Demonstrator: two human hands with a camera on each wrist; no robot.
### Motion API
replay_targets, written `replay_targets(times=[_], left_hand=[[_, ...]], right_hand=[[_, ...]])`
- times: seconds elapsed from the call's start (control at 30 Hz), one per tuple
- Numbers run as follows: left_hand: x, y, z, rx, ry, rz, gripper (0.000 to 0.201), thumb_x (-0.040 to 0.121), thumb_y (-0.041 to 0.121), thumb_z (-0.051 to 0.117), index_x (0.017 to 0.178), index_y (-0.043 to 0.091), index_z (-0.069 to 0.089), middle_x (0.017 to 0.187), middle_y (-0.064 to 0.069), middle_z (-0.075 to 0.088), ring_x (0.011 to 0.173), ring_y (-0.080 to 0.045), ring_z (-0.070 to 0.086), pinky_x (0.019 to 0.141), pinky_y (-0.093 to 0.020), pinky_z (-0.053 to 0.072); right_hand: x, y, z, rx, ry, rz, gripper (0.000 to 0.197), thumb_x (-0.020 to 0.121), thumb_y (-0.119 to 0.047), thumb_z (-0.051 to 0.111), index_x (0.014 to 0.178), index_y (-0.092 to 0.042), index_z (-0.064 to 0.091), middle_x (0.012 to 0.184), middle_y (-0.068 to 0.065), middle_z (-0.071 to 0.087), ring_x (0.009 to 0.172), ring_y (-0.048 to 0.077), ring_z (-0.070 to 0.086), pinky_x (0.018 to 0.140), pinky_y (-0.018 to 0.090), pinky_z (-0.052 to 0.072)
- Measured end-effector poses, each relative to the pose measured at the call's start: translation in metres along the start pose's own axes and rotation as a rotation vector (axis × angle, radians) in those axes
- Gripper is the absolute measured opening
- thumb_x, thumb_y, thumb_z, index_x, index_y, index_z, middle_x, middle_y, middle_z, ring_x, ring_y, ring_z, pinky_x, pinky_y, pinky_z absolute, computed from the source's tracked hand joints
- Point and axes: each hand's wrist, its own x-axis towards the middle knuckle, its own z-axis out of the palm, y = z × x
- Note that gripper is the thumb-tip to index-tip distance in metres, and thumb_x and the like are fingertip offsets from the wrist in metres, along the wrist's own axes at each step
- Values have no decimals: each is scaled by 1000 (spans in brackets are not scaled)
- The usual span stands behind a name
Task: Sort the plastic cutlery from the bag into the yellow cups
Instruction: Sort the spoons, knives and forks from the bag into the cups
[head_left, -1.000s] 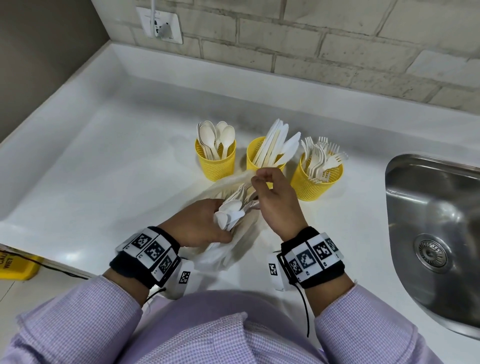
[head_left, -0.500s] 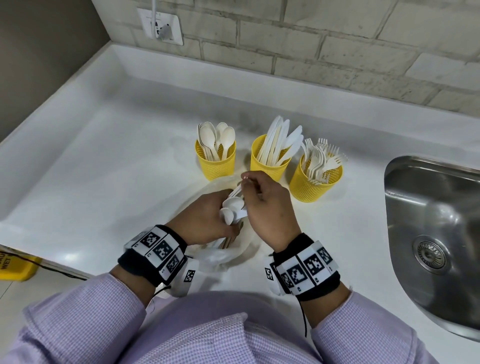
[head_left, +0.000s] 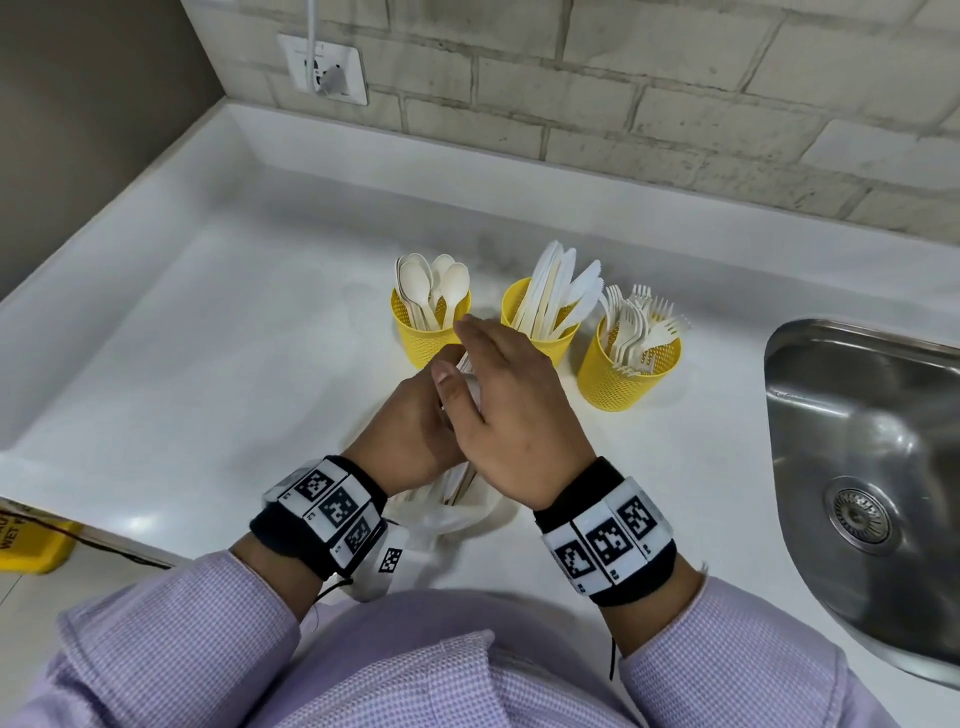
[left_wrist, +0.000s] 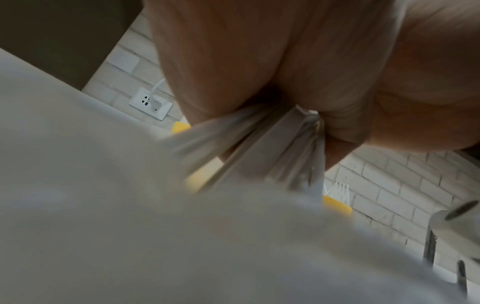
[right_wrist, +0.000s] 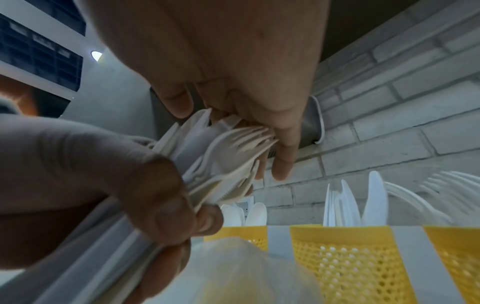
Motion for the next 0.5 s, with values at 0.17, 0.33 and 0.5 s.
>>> replay_targets(times=[0.17,0.33,0.5], left_hand=[[2,11,-9,-71,43,21,63,79,30,73,134,17,46,102,17,68,86,-15,68,72,-34,53],[13,28,-23,-244,92,6,75,73,11,80,138,28,46,116,-4,68,106,-35,67,94,-54,56],[26,48,-24,-342,83,30,39,78,-6,78,110,-10,55,92,-23,67,82,-38,68,72,-47,58]], right_hand=[[2,-1,-10,183,28,4,73,98,-52,35,157,-9,33,164,7,33,152,20,26,125,37,23],[-3,9,-21,760,180,181,84,87,-45,49,161,-16,21,165,0,31,151,11,29,123,44,28],[-4,26,-15,947,1,199,103,79,-34,66,163,-23,7,166,2,27,151,18,31,122,51,32]])
